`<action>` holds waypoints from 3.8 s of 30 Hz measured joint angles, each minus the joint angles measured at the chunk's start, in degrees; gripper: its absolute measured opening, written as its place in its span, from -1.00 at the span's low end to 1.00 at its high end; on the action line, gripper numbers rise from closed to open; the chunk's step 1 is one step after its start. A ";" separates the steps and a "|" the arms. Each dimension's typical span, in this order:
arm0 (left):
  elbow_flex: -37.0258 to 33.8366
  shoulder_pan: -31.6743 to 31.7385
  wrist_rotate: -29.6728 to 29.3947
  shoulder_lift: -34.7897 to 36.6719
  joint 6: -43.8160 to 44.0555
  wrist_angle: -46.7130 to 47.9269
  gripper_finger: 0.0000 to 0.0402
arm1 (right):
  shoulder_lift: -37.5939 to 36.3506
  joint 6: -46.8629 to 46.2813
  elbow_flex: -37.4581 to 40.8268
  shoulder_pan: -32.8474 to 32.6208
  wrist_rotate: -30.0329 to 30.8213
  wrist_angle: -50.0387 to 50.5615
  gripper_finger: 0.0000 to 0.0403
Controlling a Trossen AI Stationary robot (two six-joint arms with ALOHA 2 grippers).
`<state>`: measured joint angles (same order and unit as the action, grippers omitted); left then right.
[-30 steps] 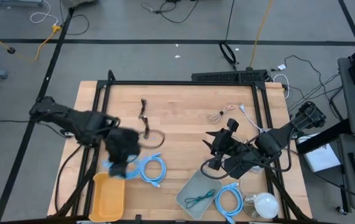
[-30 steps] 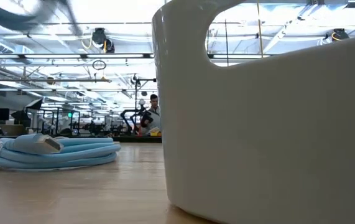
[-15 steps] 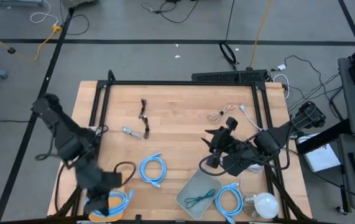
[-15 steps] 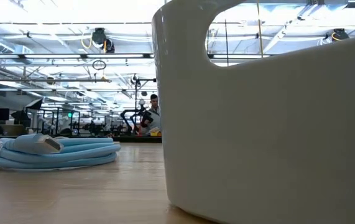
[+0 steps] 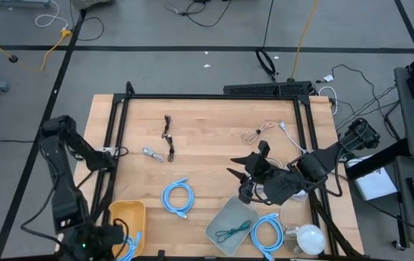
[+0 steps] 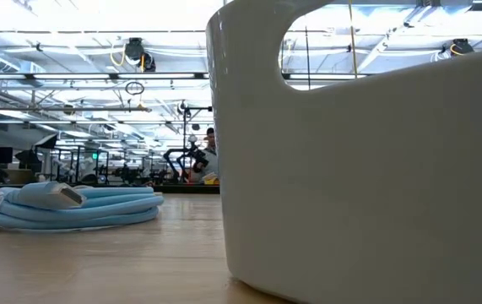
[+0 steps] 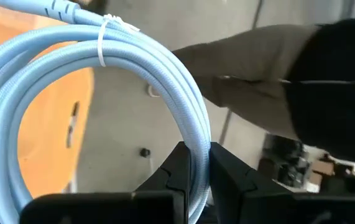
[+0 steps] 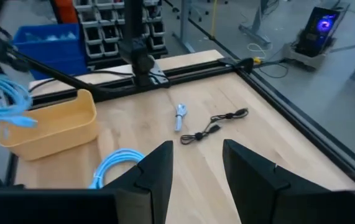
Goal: Sort cables
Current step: Put the top blue HDMI cable into the yellow bin
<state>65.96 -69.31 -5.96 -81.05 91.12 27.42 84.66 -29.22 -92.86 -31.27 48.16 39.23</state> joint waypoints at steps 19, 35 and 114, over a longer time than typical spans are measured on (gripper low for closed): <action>-14.22 -1.52 -1.36 0.63 -4.87 -20.61 -0.82 | 2.42 0.11 0.00 0.05 -0.42 -5.60 -0.34; -14.20 4.82 1.55 4.46 -15.55 -18.69 -0.82 | 3.19 2.04 0.00 0.53 -1.81 -9.36 -0.34; -13.15 8.78 2.89 -3.72 -11.35 -27.96 -0.78 | 3.19 3.44 0.00 -1.77 -1.97 -14.19 -0.34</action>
<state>52.82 -60.53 -3.07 -84.77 79.77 -0.53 87.85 -25.78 -92.86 -33.04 46.19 25.04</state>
